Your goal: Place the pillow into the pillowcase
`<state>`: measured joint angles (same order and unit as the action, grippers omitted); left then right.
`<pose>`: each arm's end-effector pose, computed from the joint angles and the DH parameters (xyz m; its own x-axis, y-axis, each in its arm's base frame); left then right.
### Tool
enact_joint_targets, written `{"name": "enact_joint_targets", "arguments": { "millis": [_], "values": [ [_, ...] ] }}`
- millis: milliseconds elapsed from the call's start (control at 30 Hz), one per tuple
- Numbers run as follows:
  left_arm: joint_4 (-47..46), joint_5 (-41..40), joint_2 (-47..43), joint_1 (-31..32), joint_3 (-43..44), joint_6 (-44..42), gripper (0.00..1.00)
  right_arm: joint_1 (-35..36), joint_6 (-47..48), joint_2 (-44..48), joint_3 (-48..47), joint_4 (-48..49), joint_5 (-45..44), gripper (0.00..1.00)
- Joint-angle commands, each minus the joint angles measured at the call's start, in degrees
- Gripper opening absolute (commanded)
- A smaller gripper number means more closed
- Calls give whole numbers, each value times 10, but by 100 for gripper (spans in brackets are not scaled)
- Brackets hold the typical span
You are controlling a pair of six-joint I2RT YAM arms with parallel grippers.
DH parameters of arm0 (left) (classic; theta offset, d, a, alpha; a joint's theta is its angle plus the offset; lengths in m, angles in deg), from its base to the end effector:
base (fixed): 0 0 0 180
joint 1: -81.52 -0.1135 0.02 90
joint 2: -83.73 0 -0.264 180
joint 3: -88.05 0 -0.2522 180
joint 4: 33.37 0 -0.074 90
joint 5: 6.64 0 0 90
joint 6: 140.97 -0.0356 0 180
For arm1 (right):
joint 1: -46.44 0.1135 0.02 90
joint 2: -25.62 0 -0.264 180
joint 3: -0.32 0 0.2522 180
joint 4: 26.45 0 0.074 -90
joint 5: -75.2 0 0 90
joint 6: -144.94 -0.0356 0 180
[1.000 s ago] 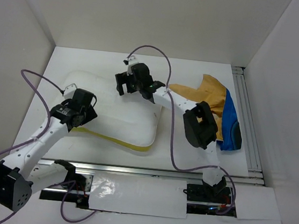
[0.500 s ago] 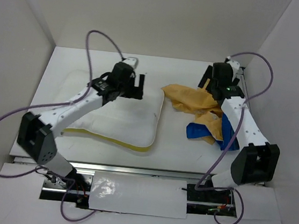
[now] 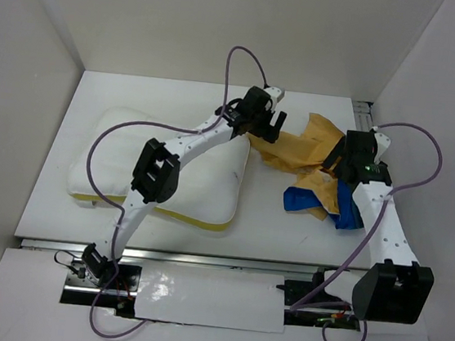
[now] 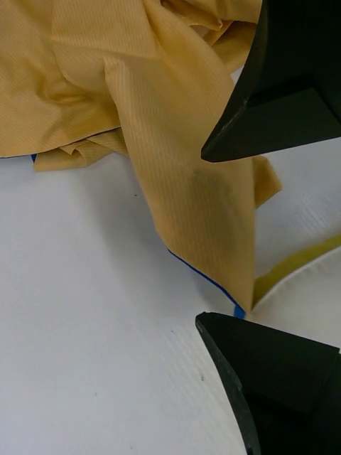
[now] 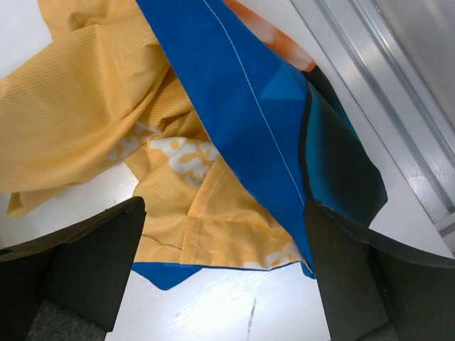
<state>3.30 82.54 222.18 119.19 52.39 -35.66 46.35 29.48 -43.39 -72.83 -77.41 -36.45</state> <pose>0.4456 -0.3434 0.2584 -0.5495 0.0907 -0.8306 0.4730 0.8532 -0.2198 0.2502 -0.0135 0.3001 -0.5492 0.4004 -0.7335 0.5427 0.8383 0.0513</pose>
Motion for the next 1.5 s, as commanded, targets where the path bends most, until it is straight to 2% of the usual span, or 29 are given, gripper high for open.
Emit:
{"name": "enact_joint_targets", "arguments": {
  "millis": [0,167,200,233,267,300,333,367,467,533,600,633,667,700,833,967,1067,1100,1200,1300,1467],
  "values": [
    [-22,20,24,4,32,-2,100,-13,-7,3,9,-24,-6,99],
    [-55,21,24,4,-14,-7,100,-19,2,-34,25,20,10,99],
    [-55,26,24,4,-21,-7,93,-19,2,-53,25,31,5,99],
    [-60,34,24,4,-27,-13,83,-19,2,-63,20,36,-1,99],
    [-71,58,24,4,-32,-13,52,-19,2,-80,15,42,-1,99],
    [-77,65,17,4,-38,-13,30,-19,2,-88,15,54,-7,99],
    [-82,65,16,4,-50,-13,12,-19,2,-96,15,64,-15,99],
    [-88,65,3,4,-56,-6,2,-19,2,-103,15,78,-21,99],
    [-110,55,-26,4,-78,-5,0,-13,-6,-142,10,113,-70,99],
    [-110,39,-44,4,-85,-5,0,-8,-30,-180,-14,72,-124,85],
    [-110,21,-73,4,-90,-5,0,-8,-71,-197,-51,40,-194,59],
    [-110,11,-85,4,-106,-12,0,-8,-88,-203,-58,23,-216,21],
    [-117,-3,-97,4,-111,-12,0,-8,-106,-203,-58,23,-252,6],
    [-118,-9,-108,4,-111,-12,0,-13,-106,-203,-63,23,-263,0],
    [-105,-56,-160,4,-103,-5,0,-6,-93,-185,-152,-5,-284,0],
    [-93,-97,-222,4,-82,-5,0,21,-17,-125,-265,-27,-294,0],
    [-93,-139,-294,4,-88,-5,0,28,78,-42,-307,34,-240,0],
    [-93,-161,-313,4,-96,-5,0,28,124,-18,-307,57,-198,0],
    [-88,-190,-401,4,-117,-11,0,28,185,77,-301,128,-133,0],
    [-70,-202,-500,4,-145,-11,0,28,230,143,-323,149,-88,0],
    [-90,-248,-645,4,-199,-11,0,33,259,186,-391,200,-119,0]
  ]
}}
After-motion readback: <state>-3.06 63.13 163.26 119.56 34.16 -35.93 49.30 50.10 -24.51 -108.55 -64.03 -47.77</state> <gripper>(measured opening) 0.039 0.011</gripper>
